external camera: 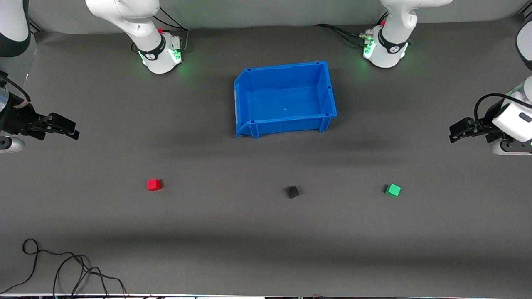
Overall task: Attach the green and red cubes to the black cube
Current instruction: 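Reach the left gripper toward the green cube while the right gripper reaches the red cube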
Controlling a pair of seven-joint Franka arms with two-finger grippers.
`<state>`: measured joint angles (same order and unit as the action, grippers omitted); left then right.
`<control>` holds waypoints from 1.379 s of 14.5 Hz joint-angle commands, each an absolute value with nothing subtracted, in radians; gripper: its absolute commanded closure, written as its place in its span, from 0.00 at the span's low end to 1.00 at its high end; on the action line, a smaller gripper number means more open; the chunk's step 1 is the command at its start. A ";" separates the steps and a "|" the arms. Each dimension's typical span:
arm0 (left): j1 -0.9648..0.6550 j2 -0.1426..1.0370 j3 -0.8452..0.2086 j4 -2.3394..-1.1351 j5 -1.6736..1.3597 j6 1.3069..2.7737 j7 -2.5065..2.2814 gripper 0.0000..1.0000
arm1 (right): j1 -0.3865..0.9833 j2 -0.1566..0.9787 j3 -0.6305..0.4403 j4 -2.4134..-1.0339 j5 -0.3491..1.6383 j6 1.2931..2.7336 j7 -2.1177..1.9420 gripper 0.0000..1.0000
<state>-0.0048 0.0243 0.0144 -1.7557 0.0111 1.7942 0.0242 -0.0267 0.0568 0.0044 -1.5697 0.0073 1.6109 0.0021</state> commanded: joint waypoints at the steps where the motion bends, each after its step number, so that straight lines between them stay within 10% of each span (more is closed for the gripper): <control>1: -0.012 0.029 0.023 -1.735 0.003 1.775 0.032 0.00 | -0.014 0.038 -0.011 -1.577 0.028 1.601 -0.014 0.00; 10: -0.009 0.155 0.025 -1.738 -0.006 1.810 -0.329 0.00 | -0.017 0.086 -0.011 -1.516 0.049 1.605 0.073 0.00; 20: -0.040 0.282 0.023 -1.940 -0.006 2.149 -1.096 0.01 | -0.029 0.267 -0.014 -1.397 0.217 1.589 1.119 0.00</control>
